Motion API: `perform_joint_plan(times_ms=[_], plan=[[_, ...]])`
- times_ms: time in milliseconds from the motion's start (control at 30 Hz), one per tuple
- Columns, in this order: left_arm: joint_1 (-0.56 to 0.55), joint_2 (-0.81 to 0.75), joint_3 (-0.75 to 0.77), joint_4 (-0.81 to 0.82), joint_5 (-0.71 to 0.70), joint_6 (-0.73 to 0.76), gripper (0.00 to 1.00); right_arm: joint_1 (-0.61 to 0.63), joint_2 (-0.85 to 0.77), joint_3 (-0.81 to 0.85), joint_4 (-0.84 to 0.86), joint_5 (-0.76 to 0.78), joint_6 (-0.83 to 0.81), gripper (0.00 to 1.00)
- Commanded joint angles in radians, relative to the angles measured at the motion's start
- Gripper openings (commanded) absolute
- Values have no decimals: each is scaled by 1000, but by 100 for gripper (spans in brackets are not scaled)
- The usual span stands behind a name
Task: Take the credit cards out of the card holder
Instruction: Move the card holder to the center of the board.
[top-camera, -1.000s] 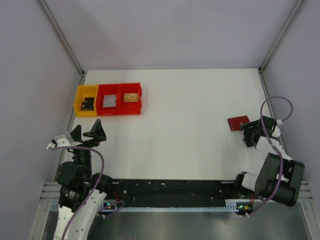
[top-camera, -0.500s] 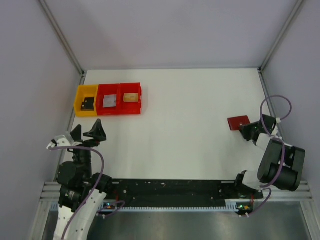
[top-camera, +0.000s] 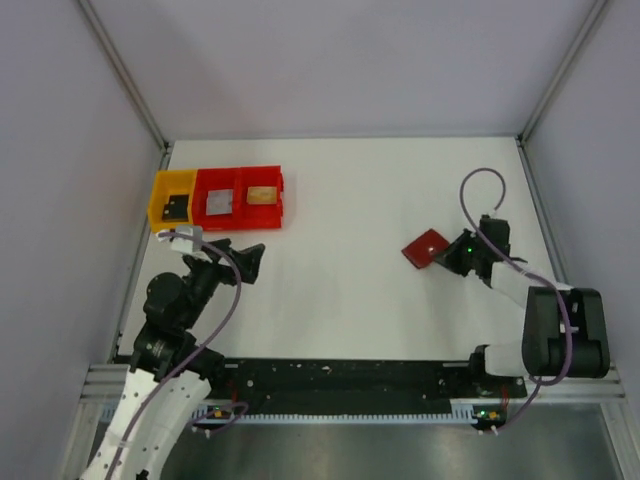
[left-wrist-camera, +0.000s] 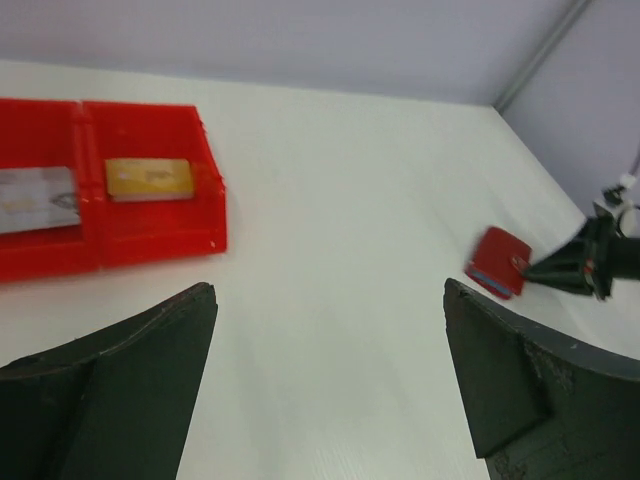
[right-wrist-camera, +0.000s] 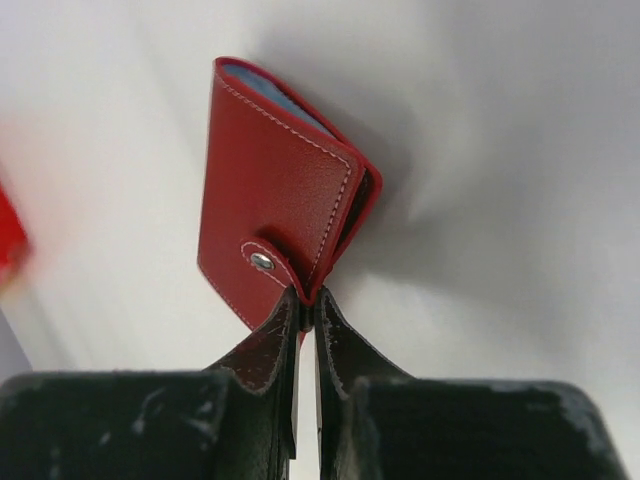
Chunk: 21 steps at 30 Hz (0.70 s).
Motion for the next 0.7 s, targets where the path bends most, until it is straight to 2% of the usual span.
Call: perform_joint_plan(times_ms=[0, 133, 333, 533, 667], plan=[[-3, 149, 26, 53, 295, -92, 99, 241, -3, 98, -13, -135, -145, 0], [-3, 283, -37, 140, 429, -186, 98, 422, 38, 166, -12, -210, -211, 0], [-13, 445, -167, 379, 524, -307, 98, 624, 176, 298, -68, -316, -331, 0], [-64, 610, -241, 546, 523, -378, 96, 692, 359, 431, -208, -346, -466, 0], [-134, 737, -246, 631, 487, -428, 93, 695, 411, 489, -298, -310, -532, 2]])
